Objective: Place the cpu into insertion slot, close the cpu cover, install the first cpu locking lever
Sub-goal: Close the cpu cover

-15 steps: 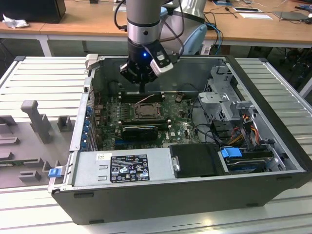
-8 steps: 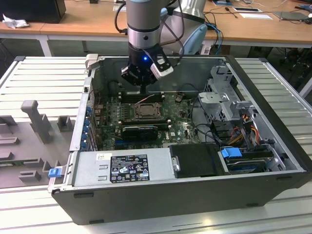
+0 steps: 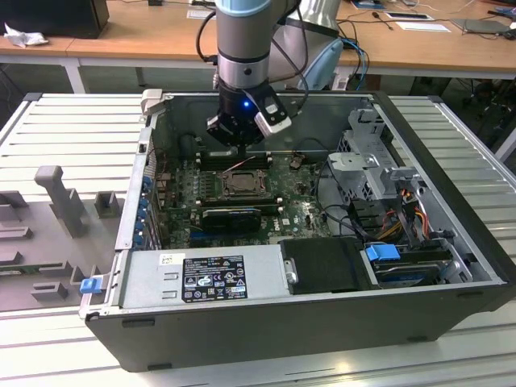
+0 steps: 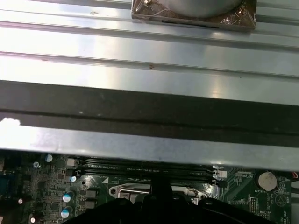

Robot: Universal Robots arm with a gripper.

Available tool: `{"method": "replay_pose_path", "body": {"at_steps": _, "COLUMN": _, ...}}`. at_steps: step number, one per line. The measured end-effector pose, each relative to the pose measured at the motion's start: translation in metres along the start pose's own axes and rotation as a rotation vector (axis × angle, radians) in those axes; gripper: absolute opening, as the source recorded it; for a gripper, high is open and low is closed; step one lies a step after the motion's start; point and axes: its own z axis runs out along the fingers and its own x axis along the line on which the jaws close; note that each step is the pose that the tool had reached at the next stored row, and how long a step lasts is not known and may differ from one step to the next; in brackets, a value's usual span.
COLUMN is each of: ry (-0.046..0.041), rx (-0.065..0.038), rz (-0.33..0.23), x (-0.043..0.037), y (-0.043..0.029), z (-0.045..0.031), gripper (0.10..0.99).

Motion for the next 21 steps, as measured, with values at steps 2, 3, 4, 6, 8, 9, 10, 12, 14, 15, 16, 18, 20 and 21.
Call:
{"method": "replay_pose_path", "body": {"at_steps": 2, "ry": -0.0002, "rx": -0.002, "rz": 0.000, "x": -0.0010, "y": 0.0011, "z": 0.0018, "gripper": 0.106}}
{"method": "replay_pose_path", "body": {"at_steps": 3, "ry": -0.0003, "rx": -0.003, "rz": 0.000, "x": -0.0014, "y": 0.0014, "z": 0.0024, "gripper": 0.106}}
{"method": "replay_pose_path", "body": {"at_steps": 4, "ry": -0.0003, "rx": -0.003, "rz": 0.000, "x": -0.0022, "y": 0.0016, "z": 0.0033, "gripper": 0.106}}
{"method": "replay_pose_path", "body": {"at_steps": 6, "ry": -0.0003, "rx": -0.003, "rz": 0.000, "x": -0.0047, "y": 0.0013, "z": 0.0048, "gripper": 0.106}}
{"method": "replay_pose_path", "body": {"at_steps": 8, "ry": -0.0003, "rx": -0.003, "rz": 0.000, "x": -0.0086, "y": 0.0009, "z": 0.0063, "gripper": 0.106}}
{"method": "replay_pose_path", "body": {"at_steps": 9, "ry": -0.0002, "rx": -0.003, "rz": 0.000, "x": -0.0101, "y": 0.0006, "z": 0.0072, "gripper": 0.106}}
{"method": "replay_pose_path", "body": {"at_steps": 10, "ry": -0.0002, "rx": -0.003, "rz": 0.000, "x": -0.0114, "y": 0.0003, "z": 0.0091, "gripper": 0.106}}
{"method": "replay_pose_path", "body": {"at_steps": 12, "ry": -0.0004, "rx": -0.003, "rz": 0.000, "x": -0.0123, "y": -0.0003, "z": 0.0137, "gripper": 0.106}}
{"method": "replay_pose_path", "body": {"at_steps": 14, "ry": -0.0004, "rx": -0.003, "rz": 0.000, "x": -0.0139, "y": -0.0008, "z": 0.0172, "gripper": 0.106}}
{"method": "replay_pose_path", "body": {"at_steps": 15, "ry": -0.0004, "rx": -0.003, "rz": 0.000, "x": -0.0144, "y": -0.0011, "z": 0.0189, "gripper": 0.106}}
{"method": "replay_pose_path", "body": {"at_steps": 16, "ry": -0.0005, "rx": -0.003, "rz": 0.000, "x": -0.0152, "y": -0.0014, "z": 0.0208, "gripper": 0.106}}
{"method": "replay_pose_path", "body": {"at_steps": 18, "ry": -0.0006, "rx": -0.003, "rz": 0.000, "x": -0.0163, "y": -0.0016, "z": 0.0224, "gripper": 0.106}}
{"method": "replay_pose_path", "body": {"at_steps": 20, "ry": -0.0007, "rx": -0.003, "rz": 0.000, "x": -0.0168, "y": -0.0018, "z": 0.0239, "gripper": 0.106}}
{"method": "replay_pose_path", "body": {"at_steps": 21, "ry": -0.0007, "rx": -0.003, "rz": 0.000, "x": -0.0168, "y": -0.0019, "z": 0.0248, "gripper": 0.106}}
